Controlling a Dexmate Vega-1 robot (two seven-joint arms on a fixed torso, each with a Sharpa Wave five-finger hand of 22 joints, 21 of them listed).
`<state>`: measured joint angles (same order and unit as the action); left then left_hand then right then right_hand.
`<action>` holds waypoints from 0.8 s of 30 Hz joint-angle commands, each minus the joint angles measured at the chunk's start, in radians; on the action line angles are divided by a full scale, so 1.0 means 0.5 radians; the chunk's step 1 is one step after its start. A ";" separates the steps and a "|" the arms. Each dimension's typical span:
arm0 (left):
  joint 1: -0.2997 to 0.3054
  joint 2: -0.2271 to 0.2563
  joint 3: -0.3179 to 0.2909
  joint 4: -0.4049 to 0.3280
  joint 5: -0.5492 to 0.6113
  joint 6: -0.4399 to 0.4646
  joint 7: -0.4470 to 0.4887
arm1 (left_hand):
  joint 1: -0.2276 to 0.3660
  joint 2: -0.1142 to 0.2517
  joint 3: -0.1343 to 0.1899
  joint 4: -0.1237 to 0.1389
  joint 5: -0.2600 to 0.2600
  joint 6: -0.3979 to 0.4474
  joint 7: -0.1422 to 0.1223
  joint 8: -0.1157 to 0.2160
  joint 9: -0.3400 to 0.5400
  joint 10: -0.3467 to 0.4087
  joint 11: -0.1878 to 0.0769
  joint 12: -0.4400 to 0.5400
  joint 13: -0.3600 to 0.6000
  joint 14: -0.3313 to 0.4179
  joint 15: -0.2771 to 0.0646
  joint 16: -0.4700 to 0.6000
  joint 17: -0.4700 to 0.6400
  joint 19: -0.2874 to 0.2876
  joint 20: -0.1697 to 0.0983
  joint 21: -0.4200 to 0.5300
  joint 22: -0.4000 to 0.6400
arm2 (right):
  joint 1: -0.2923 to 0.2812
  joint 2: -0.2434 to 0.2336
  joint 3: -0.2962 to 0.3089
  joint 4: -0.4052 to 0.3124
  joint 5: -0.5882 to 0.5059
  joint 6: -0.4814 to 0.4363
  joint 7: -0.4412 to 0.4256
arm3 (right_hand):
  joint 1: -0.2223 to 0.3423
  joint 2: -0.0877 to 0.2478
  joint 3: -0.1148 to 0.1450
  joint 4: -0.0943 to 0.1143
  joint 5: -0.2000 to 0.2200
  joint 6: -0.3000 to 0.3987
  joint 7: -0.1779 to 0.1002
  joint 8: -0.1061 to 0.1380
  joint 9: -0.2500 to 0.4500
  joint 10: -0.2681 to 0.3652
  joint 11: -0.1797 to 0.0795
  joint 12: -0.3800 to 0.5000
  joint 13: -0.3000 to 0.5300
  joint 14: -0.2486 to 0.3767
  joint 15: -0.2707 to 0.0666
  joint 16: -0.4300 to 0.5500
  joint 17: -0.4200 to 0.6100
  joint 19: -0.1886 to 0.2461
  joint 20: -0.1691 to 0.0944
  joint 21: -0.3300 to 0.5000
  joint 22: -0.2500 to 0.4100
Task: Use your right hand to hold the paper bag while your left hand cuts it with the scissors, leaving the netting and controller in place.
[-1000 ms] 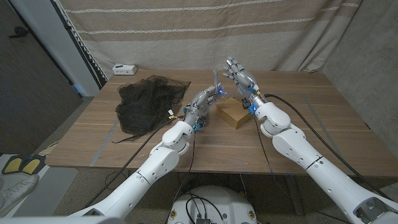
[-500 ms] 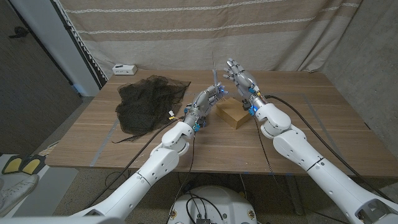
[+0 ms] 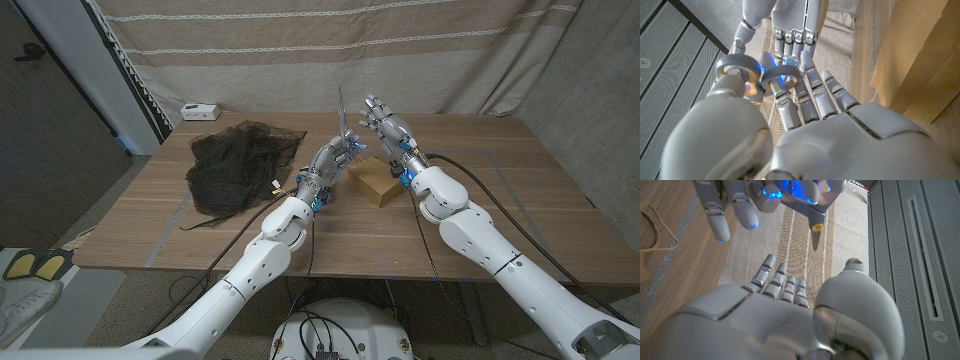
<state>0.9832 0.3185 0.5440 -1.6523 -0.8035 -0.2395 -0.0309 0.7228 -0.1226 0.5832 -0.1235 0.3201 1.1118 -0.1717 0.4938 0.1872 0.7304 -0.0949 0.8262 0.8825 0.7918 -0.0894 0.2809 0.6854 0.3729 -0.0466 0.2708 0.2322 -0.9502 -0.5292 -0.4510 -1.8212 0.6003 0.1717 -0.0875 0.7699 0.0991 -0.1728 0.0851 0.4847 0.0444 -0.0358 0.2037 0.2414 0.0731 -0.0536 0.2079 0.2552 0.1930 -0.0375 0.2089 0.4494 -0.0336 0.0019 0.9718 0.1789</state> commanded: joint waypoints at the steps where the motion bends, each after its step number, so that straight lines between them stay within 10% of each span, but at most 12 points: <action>1: -0.008 -0.007 -0.010 0.030 -0.093 0.040 -0.076 | -0.029 -0.043 -0.004 0.027 0.044 -0.034 -0.051 -0.070 -0.006 0.236 -0.231 -0.060 -0.093 0.022 -0.273 -0.023 0.003 0.016 -0.048 0.008 -0.001 | 0.012 0.016 -0.011 0.014 0.004 -0.013 -0.010 | -0.012 0.002 -0.015 -0.009 0.005 0.003 0.004 0.011 0.005 0.007 0.006 0.021 0.005 0.026 -0.097 0.006 0.002 0.015 -0.007 -0.010 0.007; 11: -0.034 0.021 -0.007 0.058 -0.109 0.048 -0.179 | -0.134 -0.024 0.026 0.104 0.111 -0.128 -0.085 -0.260 -0.003 0.105 -0.236 -0.370 -0.456 -0.133 -0.270 -0.171 -0.075 -0.005 -0.031 0.004 0.002 | 0.028 0.033 -0.025 0.034 -0.002 -0.013 -0.009 | -0.015 0.006 -0.017 -0.015 0.004 0.008 0.006 0.016 0.003 0.008 0.001 0.027 0.002 0.029 -0.097 0.009 -0.010 0.022 -0.009 -0.018 0.007; 24: -0.030 0.037 -0.010 0.009 -0.103 0.128 -0.082 | -0.121 0.017 0.073 0.116 0.119 0.011 -0.078 -0.245 -0.005 0.120 -0.235 -0.455 -0.561 -0.143 -0.273 -0.171 -0.114 -0.003 -0.034 0.011 0.001 | 0.037 0.038 -0.029 0.039 -0.016 -0.010 -0.013 | -0.017 0.010 -0.019 -0.022 0.003 0.007 0.005 0.017 0.001 0.007 0.001 0.031 -0.001 0.027 -0.099 0.009 -0.022 0.025 -0.008 -0.027 0.007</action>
<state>0.9687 0.3316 0.5403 -1.6320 -0.8546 -0.1985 -0.0972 0.6488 -0.1319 0.6079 -0.0631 0.3706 1.1025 -0.2087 0.3663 0.1841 0.7317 -0.1644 0.6023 0.6078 0.7199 -0.0713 0.1937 0.6298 0.3729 -0.0466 0.2708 0.2324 -0.9354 -0.5133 -0.4631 -1.8038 0.5984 0.1663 -0.0909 0.7660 0.1029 -0.1804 0.0774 0.4847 0.0444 -0.0359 0.2075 0.2416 0.0731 -0.0536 0.2153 0.2553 0.1983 -0.0429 0.2089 0.4363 -0.0246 0.0000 0.9641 0.1789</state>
